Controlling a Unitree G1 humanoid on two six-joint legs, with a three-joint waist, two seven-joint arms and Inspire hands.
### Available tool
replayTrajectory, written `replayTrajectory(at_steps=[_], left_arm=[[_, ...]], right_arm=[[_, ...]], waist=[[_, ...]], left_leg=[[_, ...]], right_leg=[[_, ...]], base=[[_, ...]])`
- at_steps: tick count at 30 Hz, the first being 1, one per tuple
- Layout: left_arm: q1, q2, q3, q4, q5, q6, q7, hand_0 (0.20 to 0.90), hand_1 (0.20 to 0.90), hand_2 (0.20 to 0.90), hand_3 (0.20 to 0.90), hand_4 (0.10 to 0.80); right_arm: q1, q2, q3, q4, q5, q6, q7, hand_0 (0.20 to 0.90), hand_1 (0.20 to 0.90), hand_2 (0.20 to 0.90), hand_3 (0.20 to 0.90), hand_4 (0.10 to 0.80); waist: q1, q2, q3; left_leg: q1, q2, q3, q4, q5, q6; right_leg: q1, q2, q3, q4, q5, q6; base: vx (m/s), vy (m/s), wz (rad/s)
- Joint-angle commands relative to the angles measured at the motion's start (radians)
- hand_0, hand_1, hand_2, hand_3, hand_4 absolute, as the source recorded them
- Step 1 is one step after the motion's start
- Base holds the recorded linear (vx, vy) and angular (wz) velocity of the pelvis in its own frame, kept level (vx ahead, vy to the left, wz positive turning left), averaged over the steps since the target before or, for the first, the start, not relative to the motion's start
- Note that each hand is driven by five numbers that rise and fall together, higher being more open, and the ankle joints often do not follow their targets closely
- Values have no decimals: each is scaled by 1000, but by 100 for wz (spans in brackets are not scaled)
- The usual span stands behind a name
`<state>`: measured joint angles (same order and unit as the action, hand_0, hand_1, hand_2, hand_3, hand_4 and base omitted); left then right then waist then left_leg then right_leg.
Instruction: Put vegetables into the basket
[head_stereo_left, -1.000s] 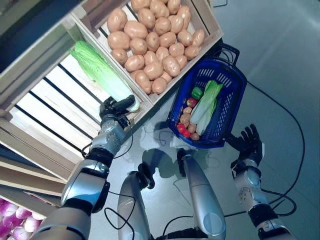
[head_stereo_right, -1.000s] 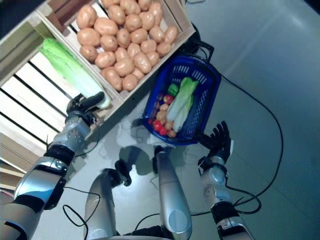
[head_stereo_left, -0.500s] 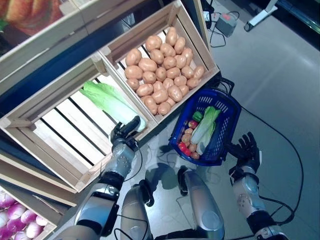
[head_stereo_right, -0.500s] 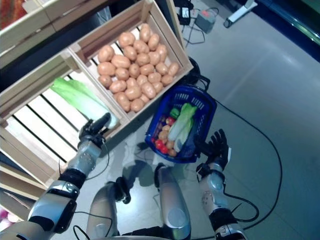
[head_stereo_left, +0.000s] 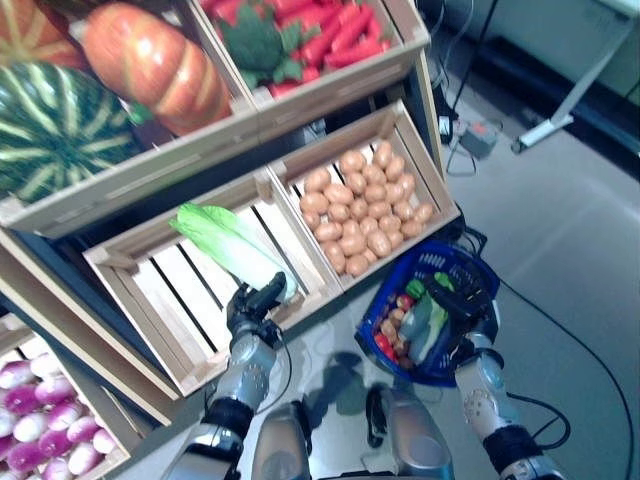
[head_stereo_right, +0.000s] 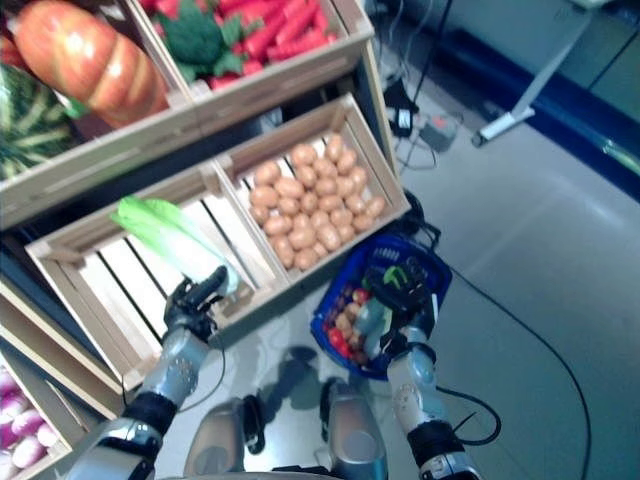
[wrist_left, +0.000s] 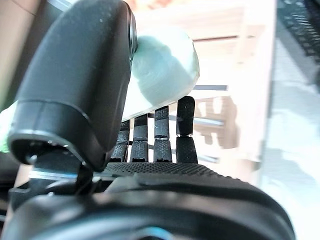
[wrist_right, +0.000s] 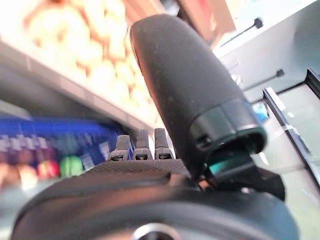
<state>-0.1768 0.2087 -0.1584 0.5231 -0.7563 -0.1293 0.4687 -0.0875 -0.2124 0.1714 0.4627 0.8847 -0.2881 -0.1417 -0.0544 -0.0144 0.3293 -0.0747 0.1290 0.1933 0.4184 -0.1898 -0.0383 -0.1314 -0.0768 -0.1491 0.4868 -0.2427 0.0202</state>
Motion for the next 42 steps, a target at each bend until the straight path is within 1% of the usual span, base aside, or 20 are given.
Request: replayTrajectory(at_steps=[1,3,6,8,10,12,13,14,18,20,23,26,33,39,42], left_arm=[[-35,74,-36,-174,175,-154,-81,300,300,300,300,400],[-10,98,-41,-217,268,-169,-103,300,300,300,300,400],[8,137,-53,-281,419,-202,-126,300,300,300,300,400],[8,152,-57,-305,465,-210,-129,300,300,300,300,400],[-1,174,-62,-333,550,-222,-131,300,300,300,300,400],[-11,183,-71,-336,590,-236,-128,300,300,300,300,400],[-16,190,-76,-338,611,-241,-130,300,300,300,300,400],[-21,201,-82,-341,637,-254,-139,300,300,300,300,400],[-33,213,-94,-353,650,-264,-180,300,300,300,300,400],[-52,226,-119,-347,678,-286,-189,300,300,300,300,400],[-81,243,-142,-360,736,-323,-179,300,300,300,300,400],[-102,248,-150,-381,750,-327,-181,300,300,300,300,400],[-107,256,-161,-447,737,-339,-222,300,300,300,300,400],[-107,254,-161,-510,687,-349,-267,300,300,300,300,400],[-114,253,-161,-527,667,-332,-290,300,300,300,300,400]], right_arm=[[-38,10,-20,-117,57,-15,152,900,900,900,900,800],[-30,7,-22,-136,72,16,207,900,900,900,900,800],[-28,-8,-18,-173,82,36,271,900,900,900,900,800],[-29,-13,-13,-193,84,41,287,900,900,900,900,800],[-37,-22,-1,-209,84,52,325,900,900,900,900,800],[-45,-29,7,-213,86,61,352,900,900,900,900,800],[-46,-32,10,-219,87,72,364,900,900,900,900,800],[-50,-39,13,-226,87,104,386,900,900,900,900,800],[-57,-52,24,-232,87,136,416,900,900,900,900,800],[-75,-64,32,-224,100,151,425,900,900,900,900,800],[-101,-81,41,-211,118,197,429,900,900,900,900,800],[-114,-85,43,-184,131,224,426,900,900,900,900,800],[-107,-68,54,-159,128,243,407,900,900,900,900,800],[-100,-59,65,-149,137,224,417,900,900,900,900,800],[-108,-61,64,-152,147,199,424,900,900,900,900,800]], waist=[[23,-28,-90],[32,-29,-113],[46,-28,-150],[52,-27,-166],[59,-25,-190],[60,-23,-202],[60,-23,-209],[61,-24,-217],[63,-25,-233],[62,-26,-242],[59,-29,-250],[61,-28,-252],[65,-28,-256],[64,-24,-254],[63,-22,-253]], left_leg=[[116,-54,14,-95,-36,61],[147,-66,11,-170,-4,56],[190,-86,-1,-298,48,50],[208,-92,-8,-353,68,50],[232,-100,-18,-437,99,48],[244,-103,-20,-477,115,47],[250,-105,-23,-498,123,47],[250,-106,-24,-506,124,46],[243,-108,-28,-506,117,48],[243,-109,-29,-506,113,51],[254,-107,-20,-506,107,54],[262,-108,-21,-506,102,56],[269,-108,-27,-506,94,57],[277,-107,-31,-506,91,58],[282,-106,-32,-506,89,58]], right_leg=[[187,-6,-46,-218,52,-33],[218,-3,-57,-285,81,-25],[257,2,-78,-390,130,-9],[271,2,-85,-434,152,-1],[289,5,-98,-502,187,9],[297,7,-103,-533,204,15],[300,8,-105,-549,213,19],[308,9,-110,-572,225,22],[301,10,-111,-574,225,27],[300,12,-104,-574,225,28],[308,14,-100,-574,222,27],[316,14,-99,-574,218,28],[326,13,-99,-574,211,29],[334,14,-93,-574,206,28],[337,14,-89,-574,205,28]], base=[[64,41,8],[65,40,12],[71,37,14],[60,34,16],[51,39,17],[38,32,2],[52,41,3],[40,34,3],[17,12,1],[54,20,2],[58,22,0],[51,20,-2],[34,4,0],[0,0,0],[0,0,0]])
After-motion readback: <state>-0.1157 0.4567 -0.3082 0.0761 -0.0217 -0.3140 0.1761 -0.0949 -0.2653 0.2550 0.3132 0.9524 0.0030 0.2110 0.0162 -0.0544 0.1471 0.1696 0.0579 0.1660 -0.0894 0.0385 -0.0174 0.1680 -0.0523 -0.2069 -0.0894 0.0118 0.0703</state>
